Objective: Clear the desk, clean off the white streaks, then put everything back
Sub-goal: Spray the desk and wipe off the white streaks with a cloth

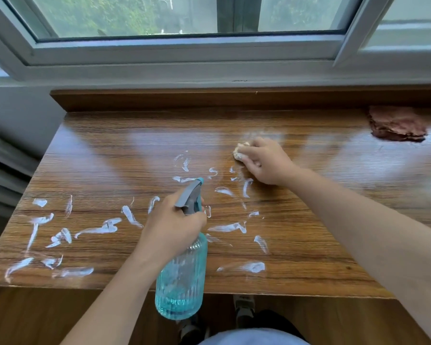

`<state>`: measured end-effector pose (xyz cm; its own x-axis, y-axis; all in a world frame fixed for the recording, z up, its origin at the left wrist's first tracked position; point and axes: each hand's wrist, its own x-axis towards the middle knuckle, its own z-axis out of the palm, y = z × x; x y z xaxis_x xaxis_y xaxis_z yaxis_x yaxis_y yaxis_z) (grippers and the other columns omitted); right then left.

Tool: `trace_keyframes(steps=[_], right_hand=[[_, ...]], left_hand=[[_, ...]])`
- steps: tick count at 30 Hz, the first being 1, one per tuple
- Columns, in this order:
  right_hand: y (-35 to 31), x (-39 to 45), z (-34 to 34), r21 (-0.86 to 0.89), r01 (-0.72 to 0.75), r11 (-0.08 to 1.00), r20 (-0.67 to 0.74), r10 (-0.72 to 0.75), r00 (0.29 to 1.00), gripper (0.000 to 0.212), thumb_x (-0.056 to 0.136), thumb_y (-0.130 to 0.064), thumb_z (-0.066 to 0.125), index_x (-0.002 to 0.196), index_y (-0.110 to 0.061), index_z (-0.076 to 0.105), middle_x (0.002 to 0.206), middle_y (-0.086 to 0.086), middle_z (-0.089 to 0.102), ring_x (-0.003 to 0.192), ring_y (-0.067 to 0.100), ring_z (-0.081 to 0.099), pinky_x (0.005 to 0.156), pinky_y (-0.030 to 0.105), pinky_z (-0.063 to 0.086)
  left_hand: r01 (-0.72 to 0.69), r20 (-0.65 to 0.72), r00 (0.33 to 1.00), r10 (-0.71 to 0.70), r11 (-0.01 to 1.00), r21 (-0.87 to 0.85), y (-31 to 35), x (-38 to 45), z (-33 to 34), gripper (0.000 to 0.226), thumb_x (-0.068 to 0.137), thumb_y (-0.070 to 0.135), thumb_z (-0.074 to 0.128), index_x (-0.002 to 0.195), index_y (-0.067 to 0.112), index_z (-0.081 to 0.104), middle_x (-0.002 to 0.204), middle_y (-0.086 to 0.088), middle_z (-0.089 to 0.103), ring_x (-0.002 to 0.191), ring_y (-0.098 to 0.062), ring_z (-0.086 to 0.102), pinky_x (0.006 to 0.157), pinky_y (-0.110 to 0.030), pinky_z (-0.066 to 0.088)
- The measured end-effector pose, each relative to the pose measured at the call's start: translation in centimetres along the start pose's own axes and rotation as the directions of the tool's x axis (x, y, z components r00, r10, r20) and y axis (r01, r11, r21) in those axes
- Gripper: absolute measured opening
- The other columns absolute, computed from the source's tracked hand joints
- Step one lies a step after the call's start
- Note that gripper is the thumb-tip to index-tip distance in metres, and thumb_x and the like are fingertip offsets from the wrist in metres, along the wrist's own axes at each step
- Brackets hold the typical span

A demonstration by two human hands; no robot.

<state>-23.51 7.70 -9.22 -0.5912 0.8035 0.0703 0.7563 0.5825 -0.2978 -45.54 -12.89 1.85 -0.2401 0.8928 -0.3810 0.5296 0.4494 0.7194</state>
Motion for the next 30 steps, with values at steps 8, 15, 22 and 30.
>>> trace_keyframes(steps=[8,15,22,30], right_hand=[[-2.8,-5.7,0.8,-0.157,0.217,0.963,0.099,-0.203,0.974,0.036,0.099,-0.049,0.036,0.118,-0.023,0.053,0.109,-0.001,0.055,0.098,0.023,0.053,0.084,0.038,0.038],[-3.1,0.3,1.1,-0.177,-0.281,0.943,-0.085,0.270,0.959,0.034,0.105,-0.040,0.034,0.131,-0.025,0.049,0.124,0.003,0.054,0.115,0.028,0.050,0.093,0.045,0.041],[-4.6,-7.3,-0.1,-0.152,0.258,0.954,0.160,-0.234,0.959,0.051,0.107,-0.042,0.030,0.155,-0.027,0.030,0.129,-0.002,0.046,0.114,0.018,0.043,0.096,0.034,0.033],[-4.1,1.3,0.9,-0.158,-0.221,0.962,-0.032,0.218,0.975,0.037,0.106,-0.036,0.036,0.138,-0.022,0.049,0.124,0.009,0.054,0.112,0.030,0.049,0.095,0.043,0.042]], left_hand=[[-0.070,0.054,0.996,0.073,0.996,-0.058,-1.4,-0.4,-1.6,0.014,0.086,0.011,0.060,0.099,0.015,0.061,0.070,-0.004,0.043,0.057,-0.019,0.034,0.056,-0.037,0.034],[-0.078,0.065,0.994,0.082,0.995,-0.067,-1.9,-0.6,-1.8,0.014,0.087,0.011,0.059,0.101,0.014,0.060,0.079,-0.018,0.052,0.059,-0.021,0.033,0.057,-0.038,0.034],[-0.076,0.071,0.994,0.082,0.994,-0.074,-1.8,-0.4,-2.1,0.012,0.087,0.014,0.059,0.097,0.021,0.062,0.071,-0.004,0.045,0.056,-0.019,0.035,0.055,-0.037,0.036],[-0.065,0.064,0.995,0.071,0.994,-0.090,-1.6,-0.3,-2.4,0.013,0.086,0.015,0.062,0.093,0.026,0.064,0.071,-0.008,0.054,0.056,-0.017,0.039,0.058,-0.037,0.039]])
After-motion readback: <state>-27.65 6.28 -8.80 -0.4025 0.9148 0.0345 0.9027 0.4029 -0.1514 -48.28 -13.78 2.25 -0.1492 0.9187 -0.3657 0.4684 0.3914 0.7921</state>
